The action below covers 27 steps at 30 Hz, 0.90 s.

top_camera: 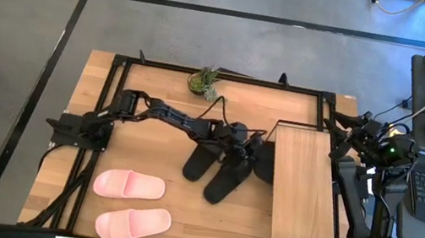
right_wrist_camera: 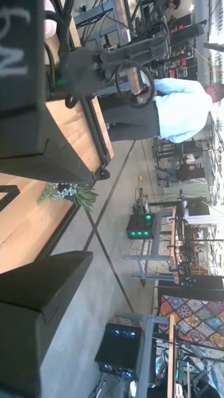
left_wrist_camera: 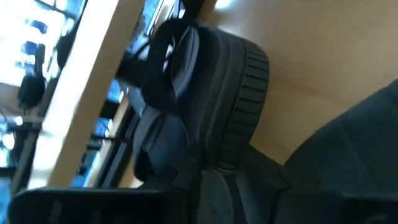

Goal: Pick and place slides into the shelf
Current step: Put the black slides under the shelf

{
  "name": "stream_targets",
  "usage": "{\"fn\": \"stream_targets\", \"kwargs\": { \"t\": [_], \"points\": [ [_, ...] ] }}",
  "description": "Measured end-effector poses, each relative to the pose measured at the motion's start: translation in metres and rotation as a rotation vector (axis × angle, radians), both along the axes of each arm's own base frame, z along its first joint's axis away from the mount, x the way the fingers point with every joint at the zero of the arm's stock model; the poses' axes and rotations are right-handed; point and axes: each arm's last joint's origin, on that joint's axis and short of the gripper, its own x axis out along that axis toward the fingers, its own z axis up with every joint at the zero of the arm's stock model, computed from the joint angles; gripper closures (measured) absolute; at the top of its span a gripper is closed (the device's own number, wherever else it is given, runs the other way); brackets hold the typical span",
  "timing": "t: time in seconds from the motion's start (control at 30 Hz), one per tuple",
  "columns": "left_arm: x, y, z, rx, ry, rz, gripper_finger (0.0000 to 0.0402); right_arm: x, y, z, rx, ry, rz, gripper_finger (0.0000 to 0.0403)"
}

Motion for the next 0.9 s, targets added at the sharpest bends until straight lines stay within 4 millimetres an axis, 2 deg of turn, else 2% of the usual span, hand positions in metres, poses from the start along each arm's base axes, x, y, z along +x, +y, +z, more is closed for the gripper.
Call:
{"fn": "stream_targets", "kwargs": {
  "t": [0.2, 0.6, 0.9],
  "points": [
    [0.0, 0.0006, -0.001, -0.005, 0.005, 0.039, 0.0293, 0.0, 0.0, 0.0, 0.0, 0.0, 0.0, 0.0215],
    [-0.0001, 0.0004, -0.0013, 0.001, 0.005, 0.049, 0.0285, 0.0, 0.0, 0.0, -0.003, 0.002, 0.0, 0.0215],
    [-0.0006, 0.0004, 0.0004, 0.002, 0.003, 0.052, 0.0243, 0.0, 0.0, 0.0, -0.003, 0.002, -0.001, 0.0215]
  ]
}}
